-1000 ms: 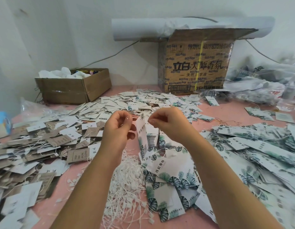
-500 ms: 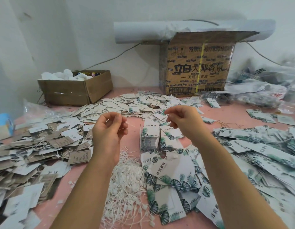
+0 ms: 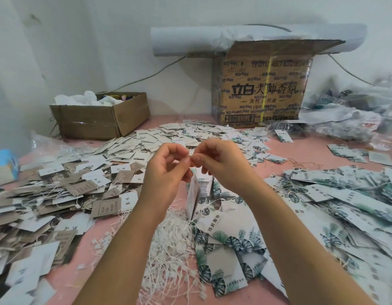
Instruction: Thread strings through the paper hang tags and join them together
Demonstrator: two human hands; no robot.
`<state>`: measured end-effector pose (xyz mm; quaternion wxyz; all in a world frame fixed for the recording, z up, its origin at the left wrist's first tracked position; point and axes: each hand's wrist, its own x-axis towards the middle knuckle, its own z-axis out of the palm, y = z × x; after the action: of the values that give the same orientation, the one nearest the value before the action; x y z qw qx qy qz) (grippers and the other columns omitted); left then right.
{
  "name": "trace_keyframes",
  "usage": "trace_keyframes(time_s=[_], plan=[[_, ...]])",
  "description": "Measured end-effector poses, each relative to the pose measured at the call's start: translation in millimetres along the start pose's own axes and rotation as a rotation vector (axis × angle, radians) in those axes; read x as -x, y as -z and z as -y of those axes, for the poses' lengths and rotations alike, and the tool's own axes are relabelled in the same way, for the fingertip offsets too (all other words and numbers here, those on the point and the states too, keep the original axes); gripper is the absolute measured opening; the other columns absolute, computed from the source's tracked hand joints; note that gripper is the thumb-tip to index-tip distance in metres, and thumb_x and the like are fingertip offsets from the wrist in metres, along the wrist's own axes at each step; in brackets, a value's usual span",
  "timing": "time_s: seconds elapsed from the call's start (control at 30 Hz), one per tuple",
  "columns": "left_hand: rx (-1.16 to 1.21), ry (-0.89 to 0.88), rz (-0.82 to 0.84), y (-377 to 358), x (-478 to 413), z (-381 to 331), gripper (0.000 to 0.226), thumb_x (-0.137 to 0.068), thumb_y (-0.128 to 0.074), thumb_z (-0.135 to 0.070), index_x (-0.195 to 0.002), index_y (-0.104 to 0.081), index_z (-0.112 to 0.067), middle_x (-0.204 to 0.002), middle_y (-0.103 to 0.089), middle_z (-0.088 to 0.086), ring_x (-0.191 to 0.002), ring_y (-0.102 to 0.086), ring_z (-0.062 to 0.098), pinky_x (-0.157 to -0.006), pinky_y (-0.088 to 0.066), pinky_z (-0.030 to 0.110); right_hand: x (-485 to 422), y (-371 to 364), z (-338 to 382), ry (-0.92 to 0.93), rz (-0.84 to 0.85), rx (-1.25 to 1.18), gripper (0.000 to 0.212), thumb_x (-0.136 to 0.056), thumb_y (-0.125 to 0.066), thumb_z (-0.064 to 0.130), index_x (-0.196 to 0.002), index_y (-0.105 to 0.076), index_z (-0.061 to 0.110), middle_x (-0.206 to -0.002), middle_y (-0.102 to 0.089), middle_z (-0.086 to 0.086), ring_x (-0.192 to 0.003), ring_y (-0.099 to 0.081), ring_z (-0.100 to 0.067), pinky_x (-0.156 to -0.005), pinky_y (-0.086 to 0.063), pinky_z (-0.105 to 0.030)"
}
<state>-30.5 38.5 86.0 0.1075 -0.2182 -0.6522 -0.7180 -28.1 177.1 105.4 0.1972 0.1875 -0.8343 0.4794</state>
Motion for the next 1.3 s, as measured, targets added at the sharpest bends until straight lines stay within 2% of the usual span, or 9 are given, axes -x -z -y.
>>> trace_keyframes(time_s=[0.33,0.6,0.77,0.87,0.97,1.17,1.3], plan=[[-0.102,-0.027,0.027,1.2,-0.9,4.0,0.02,-0.086,-0.06,0.001,-0.082,-0.05,-0.015,-0.071,-0.063,0.0,-0.058,-0.054,0.009,-0.057,-0.048,0.02,0.4,-1.0,-0.3,-0.025,0.007,-0.117,0.027,-0.086,-0.062,0.003,-0.069,-0.058,0.024,-0.057,-0.06,0.01,-0.048,-0.05,0.001,-0.05,-0.043,-0.015],[-0.266,-0.073,0.0,3.3,0.5,7.1,0.026,-0.085,-0.064,-0.004,-0.077,-0.051,-0.026,-0.071,-0.064,0.0,-0.059,-0.053,0.012,-0.06,-0.048,0.034,1.5,0.3,2.1,-0.131,0.044,-0.216,0.013,-0.088,-0.054,-0.006,-0.08,-0.062,0.003,-0.057,-0.056,0.0,-0.042,-0.05,-0.003,-0.047,-0.047,-0.016],[-0.307,-0.069,0.034,3.4,1.1,7.2,0.025,-0.086,-0.065,-0.007,-0.078,-0.051,-0.027,-0.075,-0.064,0.001,-0.063,-0.053,0.019,-0.062,-0.049,0.037,2.2,3.6,1.1,-0.205,0.064,-0.21,0.016,-0.086,-0.06,0.0,-0.073,-0.063,0.008,-0.056,-0.057,0.0,-0.043,-0.05,-0.004,-0.046,-0.046,-0.018],[-0.322,-0.078,0.043,1.2,1.7,6.6,0.025,-0.086,-0.065,-0.008,-0.079,-0.051,-0.028,-0.078,-0.064,0.002,-0.066,-0.055,0.027,-0.062,-0.05,0.036,1.9,5.3,-1.5,-0.227,0.048,-0.185,0.017,-0.084,-0.064,0.002,-0.07,-0.065,0.012,-0.055,-0.058,0.002,-0.043,-0.048,-0.001,-0.046,-0.043,-0.014],[-0.32,-0.09,0.052,1.1,2.4,5.0,0.026,-0.086,-0.064,-0.006,-0.079,-0.051,-0.027,-0.078,-0.064,0.004,-0.068,-0.055,0.033,-0.062,-0.05,0.04,1.9,5.2,-3.1,-0.253,0.043,-0.255,0.017,-0.082,-0.065,0.001,-0.071,-0.066,0.013,-0.056,-0.059,0.002,-0.046,-0.05,-0.002,-0.049,-0.046,-0.015],[-0.324,-0.089,0.066,1.9,2.2,4.3,0.028,-0.086,-0.063,-0.004,-0.078,-0.05,-0.027,-0.077,-0.064,0.0,-0.062,-0.053,0.023,-0.059,-0.048,0.034,2.5,5.0,-1.6,-0.286,0.05,-0.316,0.011,-0.082,-0.066,0.002,-0.072,-0.063,0.008,-0.058,-0.06,-0.003,-0.048,-0.052,-0.009,-0.052,-0.049,-0.021],[-0.33,-0.101,0.049,1.7,2.1,5.5,0.027,-0.086,-0.063,-0.005,-0.079,-0.05,-0.027,-0.078,-0.063,0.001,-0.063,-0.052,0.027,-0.059,-0.048,0.035,3.2,4.3,0.8,-0.286,0.057,-0.289,0.013,-0.084,-0.065,0.005,-0.072,-0.062,0.01,-0.06,-0.059,-0.001,-0.05,-0.05,-0.008,-0.053,-0.047,-0.021]])
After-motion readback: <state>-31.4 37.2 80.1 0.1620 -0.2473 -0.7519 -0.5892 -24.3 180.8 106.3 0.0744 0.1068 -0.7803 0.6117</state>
